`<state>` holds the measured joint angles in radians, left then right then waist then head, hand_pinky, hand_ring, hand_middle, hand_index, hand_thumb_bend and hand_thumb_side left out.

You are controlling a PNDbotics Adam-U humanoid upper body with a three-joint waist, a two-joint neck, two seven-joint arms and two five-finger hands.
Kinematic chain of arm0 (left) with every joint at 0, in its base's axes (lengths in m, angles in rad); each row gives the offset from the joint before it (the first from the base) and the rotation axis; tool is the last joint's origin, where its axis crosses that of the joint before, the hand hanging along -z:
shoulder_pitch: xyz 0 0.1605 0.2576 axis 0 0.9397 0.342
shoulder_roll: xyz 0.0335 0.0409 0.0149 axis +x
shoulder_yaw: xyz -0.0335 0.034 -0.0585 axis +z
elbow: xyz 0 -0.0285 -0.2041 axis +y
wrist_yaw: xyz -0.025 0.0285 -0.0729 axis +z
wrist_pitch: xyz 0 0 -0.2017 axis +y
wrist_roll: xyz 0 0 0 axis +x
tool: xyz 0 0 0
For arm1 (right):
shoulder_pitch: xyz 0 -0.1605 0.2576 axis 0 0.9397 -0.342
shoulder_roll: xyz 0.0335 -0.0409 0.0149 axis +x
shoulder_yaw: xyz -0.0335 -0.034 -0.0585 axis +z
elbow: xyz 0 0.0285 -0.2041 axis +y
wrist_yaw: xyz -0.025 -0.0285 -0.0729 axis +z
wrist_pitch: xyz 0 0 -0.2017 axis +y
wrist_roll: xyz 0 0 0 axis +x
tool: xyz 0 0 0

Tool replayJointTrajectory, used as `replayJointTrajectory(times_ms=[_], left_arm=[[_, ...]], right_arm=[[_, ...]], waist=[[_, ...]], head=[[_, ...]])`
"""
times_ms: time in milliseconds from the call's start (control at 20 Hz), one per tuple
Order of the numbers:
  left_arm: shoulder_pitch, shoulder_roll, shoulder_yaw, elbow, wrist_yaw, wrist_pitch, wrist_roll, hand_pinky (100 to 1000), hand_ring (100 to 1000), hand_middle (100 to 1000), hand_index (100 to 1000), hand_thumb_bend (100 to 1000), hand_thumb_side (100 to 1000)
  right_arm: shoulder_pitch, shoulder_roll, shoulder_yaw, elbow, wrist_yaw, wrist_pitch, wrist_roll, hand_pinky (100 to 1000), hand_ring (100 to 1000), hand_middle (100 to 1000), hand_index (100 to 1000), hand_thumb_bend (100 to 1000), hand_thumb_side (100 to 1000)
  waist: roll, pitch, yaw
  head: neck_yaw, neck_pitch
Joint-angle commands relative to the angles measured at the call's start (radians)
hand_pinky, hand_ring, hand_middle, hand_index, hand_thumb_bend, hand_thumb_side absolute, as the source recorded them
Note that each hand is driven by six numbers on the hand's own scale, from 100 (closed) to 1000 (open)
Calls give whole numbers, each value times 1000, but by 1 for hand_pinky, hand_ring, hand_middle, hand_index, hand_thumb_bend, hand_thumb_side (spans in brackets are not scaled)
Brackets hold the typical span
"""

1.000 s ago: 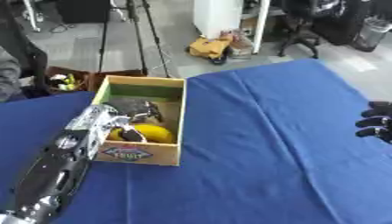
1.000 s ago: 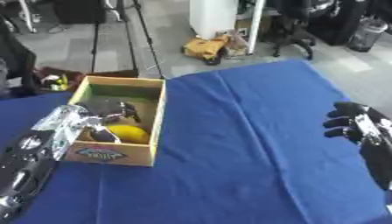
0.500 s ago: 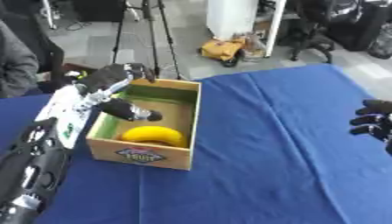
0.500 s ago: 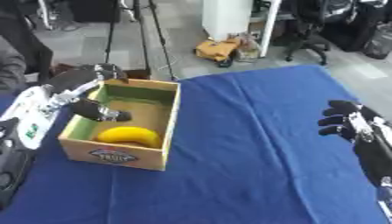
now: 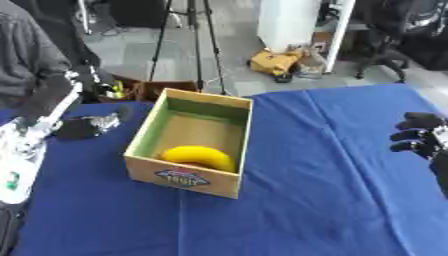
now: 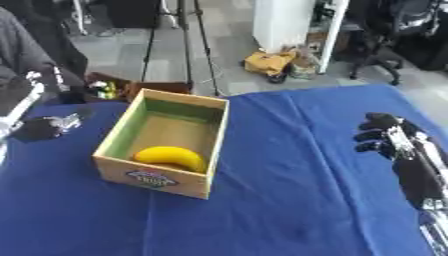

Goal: Pick up objects on the table and place them in the box.

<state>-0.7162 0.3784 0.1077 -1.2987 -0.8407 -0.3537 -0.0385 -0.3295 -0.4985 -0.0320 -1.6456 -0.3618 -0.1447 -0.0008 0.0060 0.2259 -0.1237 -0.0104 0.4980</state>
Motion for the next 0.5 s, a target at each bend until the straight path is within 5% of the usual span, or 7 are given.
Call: replayJointTrajectory(times_ms=[50, 500], left_arm=[[44, -15, 40, -45, 56, 50, 55, 615, 708, 688, 752, 652, 881], [285, -67, 19, -208, 205, 199, 142, 601, 683, 668, 747, 601, 920]], right_arm=[[-2, -34, -18, -50, -14, -6, -11, 584, 635, 630, 756, 100, 661], [23, -23, -19, -98, -35, 0, -46, 581, 633, 631, 745, 100, 655]], waist=[[-8, -14, 10], [-16, -45, 12]], head=[[-11, -19], [-13, 9]])
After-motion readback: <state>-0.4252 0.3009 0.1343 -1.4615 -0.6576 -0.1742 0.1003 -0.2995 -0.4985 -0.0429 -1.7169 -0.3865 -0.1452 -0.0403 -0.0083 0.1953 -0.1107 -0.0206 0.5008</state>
